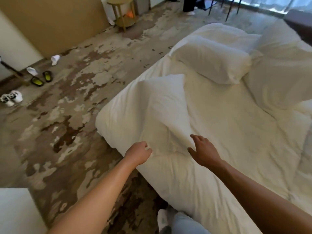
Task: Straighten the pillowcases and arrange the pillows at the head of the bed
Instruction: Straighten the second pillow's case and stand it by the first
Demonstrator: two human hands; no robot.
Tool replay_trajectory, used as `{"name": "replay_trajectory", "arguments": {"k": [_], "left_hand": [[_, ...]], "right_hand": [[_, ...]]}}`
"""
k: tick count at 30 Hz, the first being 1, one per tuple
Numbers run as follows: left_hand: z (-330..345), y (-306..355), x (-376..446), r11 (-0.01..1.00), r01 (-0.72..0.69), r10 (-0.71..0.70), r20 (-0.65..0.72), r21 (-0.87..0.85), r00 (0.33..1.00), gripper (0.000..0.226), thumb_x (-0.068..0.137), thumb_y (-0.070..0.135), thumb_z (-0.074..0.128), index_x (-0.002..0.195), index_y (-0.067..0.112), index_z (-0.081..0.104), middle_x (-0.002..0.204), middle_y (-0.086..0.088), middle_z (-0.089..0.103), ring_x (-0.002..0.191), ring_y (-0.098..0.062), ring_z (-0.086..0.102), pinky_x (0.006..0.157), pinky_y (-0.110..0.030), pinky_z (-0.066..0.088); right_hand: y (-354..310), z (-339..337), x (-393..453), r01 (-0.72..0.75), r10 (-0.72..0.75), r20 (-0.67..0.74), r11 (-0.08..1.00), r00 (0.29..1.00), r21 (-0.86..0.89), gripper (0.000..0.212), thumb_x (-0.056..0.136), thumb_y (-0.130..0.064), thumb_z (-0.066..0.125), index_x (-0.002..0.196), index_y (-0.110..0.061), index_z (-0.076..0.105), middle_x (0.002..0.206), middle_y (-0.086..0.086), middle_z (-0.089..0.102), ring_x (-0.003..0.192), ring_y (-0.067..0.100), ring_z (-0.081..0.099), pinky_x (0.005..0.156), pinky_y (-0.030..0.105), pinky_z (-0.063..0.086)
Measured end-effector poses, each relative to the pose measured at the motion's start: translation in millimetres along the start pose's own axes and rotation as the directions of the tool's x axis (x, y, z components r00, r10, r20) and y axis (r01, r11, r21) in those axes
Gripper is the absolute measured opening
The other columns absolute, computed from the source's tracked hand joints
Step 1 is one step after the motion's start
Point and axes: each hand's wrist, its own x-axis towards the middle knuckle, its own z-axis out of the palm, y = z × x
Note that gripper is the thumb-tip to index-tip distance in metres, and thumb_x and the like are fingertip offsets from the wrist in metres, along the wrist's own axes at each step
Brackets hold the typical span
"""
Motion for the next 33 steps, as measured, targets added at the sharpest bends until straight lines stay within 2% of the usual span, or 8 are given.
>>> {"name": "replay_trajectory", "arguments": {"k": [5, 10, 16, 18, 21, 24, 28, 33], "left_hand": [[-49, 4, 43, 0.999, 0.039, -0.038, -0.025, 0.036, 0.999, 0.059, 0.096, 0.054, 0.047, 0.143, 0.019, 0.051, 0.141, -0.004, 0.055, 0.115, -0.021, 0.059, 0.084, -0.034, 0.048], [-97, 16, 103, 0.999, 0.014, -0.012, -0.054, 0.038, 0.998, 0.058, 0.097, 0.053, 0.047, 0.144, 0.020, 0.051, 0.143, -0.003, 0.054, 0.117, -0.021, 0.058, 0.086, -0.034, 0.048], [-124, 7, 200, 1.000, 0.005, -0.006, -0.038, -0.030, 0.999, 0.054, 0.098, 0.050, 0.048, 0.143, 0.020, 0.051, 0.144, -0.004, 0.054, 0.122, -0.023, 0.057, 0.093, -0.037, 0.050], [-129, -4, 238, 0.997, 0.016, -0.017, -0.016, -0.070, 1.000, 0.054, 0.098, 0.050, 0.048, 0.141, 0.019, 0.052, 0.143, -0.004, 0.055, 0.122, -0.024, 0.058, 0.096, -0.039, 0.051], [-131, -25, 291, 0.985, 0.063, -0.059, 0.030, -0.160, 0.998, 0.054, 0.096, 0.052, 0.051, 0.138, 0.018, 0.053, 0.137, -0.005, 0.059, 0.115, -0.025, 0.061, 0.093, -0.038, 0.053], [-129, -45, 338, 0.952, 0.141, -0.120, 0.092, -0.271, 0.988, 0.065, 0.093, 0.059, 0.052, 0.142, 0.017, 0.050, 0.137, -0.005, 0.060, 0.114, -0.026, 0.063, 0.088, -0.036, 0.052], [-116, -64, 390, 0.882, 0.238, -0.197, 0.141, -0.406, 0.970, 0.082, 0.087, 0.069, 0.054, 0.148, 0.015, 0.043, 0.144, -0.007, 0.054, 0.123, -0.028, 0.059, 0.089, -0.036, 0.049], [-79, -73, 428, 0.813, 0.352, -0.298, 0.187, -0.463, 0.936, 0.098, 0.082, 0.077, 0.055, 0.152, 0.012, 0.034, 0.148, -0.014, 0.045, 0.132, -0.036, 0.051, 0.101, -0.044, 0.047]], "right_hand": [[-13, -6, 85, 0.002, -0.002, -0.005, 0.997, 1.000, 0.073, 0.068, 0.101, -0.046, 0.056, 0.159, -0.016, 0.037, 0.154, 0.012, 0.051, 0.138, 0.035, 0.050, 0.109, 0.045, 0.047], [-21, -3, 155, -0.088, 0.086, 0.022, 0.983, 0.996, 0.163, 0.068, 0.100, -0.048, 0.054, 0.157, -0.017, 0.036, 0.150, 0.012, 0.053, 0.134, 0.035, 0.052, 0.102, 0.046, 0.049], [-49, 22, 236, -0.181, 0.172, 0.064, 0.962, 0.983, 0.204, 0.072, 0.100, -0.051, 0.056, 0.160, -0.019, 0.031, 0.157, 0.011, 0.046, 0.139, 0.033, 0.048, 0.105, 0.047, 0.048], [-65, 34, 266, -0.204, 0.188, 0.101, 0.961, 0.977, 0.185, 0.077, 0.099, -0.054, 0.056, 0.162, -0.022, 0.026, 0.163, 0.012, 0.037, 0.144, 0.034, 0.042, 0.109, 0.048, 0.046], [-93, 54, 303, -0.260, 0.225, 0.207, 0.952, 0.952, 0.161, 0.090, 0.094, -0.063, 0.058, 0.165, -0.030, 0.014, 0.174, 0.011, 0.011, 0.156, 0.037, 0.024, 0.117, 0.052, 0.038], [-116, 73, 334, -0.345, 0.305, 0.251, 0.929, 0.918, 0.131, 0.102, 0.087, -0.075, 0.058, 0.164, -0.041, 0.001, 0.175, 0.005, -0.006, 0.160, 0.037, 0.007, 0.119, 0.061, 0.034], [-128, 97, 361, -0.435, 0.410, 0.234, 0.898, 0.882, 0.066, 0.109, 0.082, -0.085, 0.054, 0.160, -0.048, -0.013, 0.174, 0.002, -0.017, 0.160, 0.039, -0.004, 0.117, 0.072, 0.026], [-127, 123, 370, -0.464, 0.450, 0.198, 0.885, 0.871, 0.031, 0.106, 0.085, -0.083, 0.050, 0.160, -0.048, -0.017, 0.173, 0.002, -0.024, 0.160, 0.038, -0.010, 0.120, 0.074, 0.018]]}}
